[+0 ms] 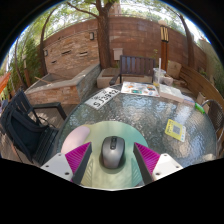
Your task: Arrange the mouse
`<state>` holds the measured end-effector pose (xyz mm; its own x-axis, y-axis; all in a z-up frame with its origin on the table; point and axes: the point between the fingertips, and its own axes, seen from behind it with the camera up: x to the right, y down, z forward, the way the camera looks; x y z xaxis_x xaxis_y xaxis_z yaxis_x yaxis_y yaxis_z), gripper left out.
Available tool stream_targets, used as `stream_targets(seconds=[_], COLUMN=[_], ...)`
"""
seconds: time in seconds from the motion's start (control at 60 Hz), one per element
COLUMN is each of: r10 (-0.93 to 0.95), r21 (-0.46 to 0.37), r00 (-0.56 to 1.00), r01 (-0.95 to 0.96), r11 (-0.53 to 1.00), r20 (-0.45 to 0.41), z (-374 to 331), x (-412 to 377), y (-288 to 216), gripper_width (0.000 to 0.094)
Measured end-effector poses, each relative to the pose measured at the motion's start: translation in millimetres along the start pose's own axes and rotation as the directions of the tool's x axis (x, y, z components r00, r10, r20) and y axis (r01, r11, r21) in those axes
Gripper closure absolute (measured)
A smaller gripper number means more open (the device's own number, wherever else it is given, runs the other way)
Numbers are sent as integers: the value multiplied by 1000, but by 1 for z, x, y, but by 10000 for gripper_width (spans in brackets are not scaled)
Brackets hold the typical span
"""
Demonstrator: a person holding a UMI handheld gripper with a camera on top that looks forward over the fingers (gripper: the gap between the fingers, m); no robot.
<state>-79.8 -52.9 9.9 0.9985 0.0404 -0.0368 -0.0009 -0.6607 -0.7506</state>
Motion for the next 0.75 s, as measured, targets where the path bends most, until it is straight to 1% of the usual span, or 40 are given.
stream_targets(seconds=[0.017,0.05,0.083,0.25,0.45,0.617,0.75], r10=[-5,-11,-20,-51,-65,-56,-71], r21=[4,11,21,12,9,14,21], r00=[1000,1000,1000,996,991,989,989], r01=[5,11,20,52,67,59,74], r11=[1000,1000,1000,999,998,998,997], r20=[0,-9,-19,-72,-116,-134,-131], z=[-6,-20,-35,-119,-191,-217,-224], x=[-1,1,-1,-5,-9,-5,-8], y=[-3,-10,-15,-38,-45,-42,-44], gripper_width=[96,93,64,78,79,81,79])
